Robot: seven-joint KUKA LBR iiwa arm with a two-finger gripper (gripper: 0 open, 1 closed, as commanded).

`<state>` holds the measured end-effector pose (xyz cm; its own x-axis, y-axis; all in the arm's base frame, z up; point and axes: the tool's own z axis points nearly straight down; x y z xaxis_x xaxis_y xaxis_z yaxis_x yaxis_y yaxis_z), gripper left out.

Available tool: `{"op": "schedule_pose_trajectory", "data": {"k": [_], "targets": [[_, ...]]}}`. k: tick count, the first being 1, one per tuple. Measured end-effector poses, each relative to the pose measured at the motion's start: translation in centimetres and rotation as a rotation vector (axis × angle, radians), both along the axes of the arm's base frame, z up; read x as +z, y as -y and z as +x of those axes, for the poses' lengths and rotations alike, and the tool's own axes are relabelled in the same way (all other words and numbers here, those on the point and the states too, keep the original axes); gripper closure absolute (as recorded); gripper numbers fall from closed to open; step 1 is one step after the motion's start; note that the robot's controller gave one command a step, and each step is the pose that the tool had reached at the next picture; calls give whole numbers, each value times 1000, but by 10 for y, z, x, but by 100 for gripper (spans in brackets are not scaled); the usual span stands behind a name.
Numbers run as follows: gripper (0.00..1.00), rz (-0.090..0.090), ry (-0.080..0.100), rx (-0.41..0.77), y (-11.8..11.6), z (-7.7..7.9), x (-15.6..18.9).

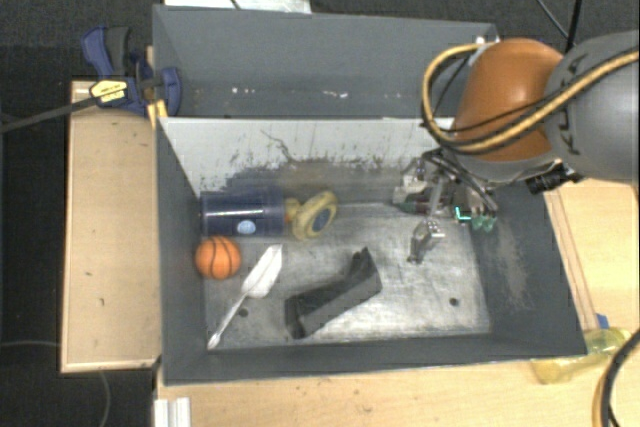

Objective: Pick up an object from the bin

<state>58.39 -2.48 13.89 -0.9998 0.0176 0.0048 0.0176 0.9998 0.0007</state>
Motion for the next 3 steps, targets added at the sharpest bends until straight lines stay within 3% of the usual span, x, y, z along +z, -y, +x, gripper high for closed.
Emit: {"op": "schedule_pose_trajectory", "data": {"k": [1,2,3], "targets": [[0,0,8,0,0,2,5],[0,-2,8,78,-36,-11,-6],[100,10,-13,140,-75,-16,-46]]}}
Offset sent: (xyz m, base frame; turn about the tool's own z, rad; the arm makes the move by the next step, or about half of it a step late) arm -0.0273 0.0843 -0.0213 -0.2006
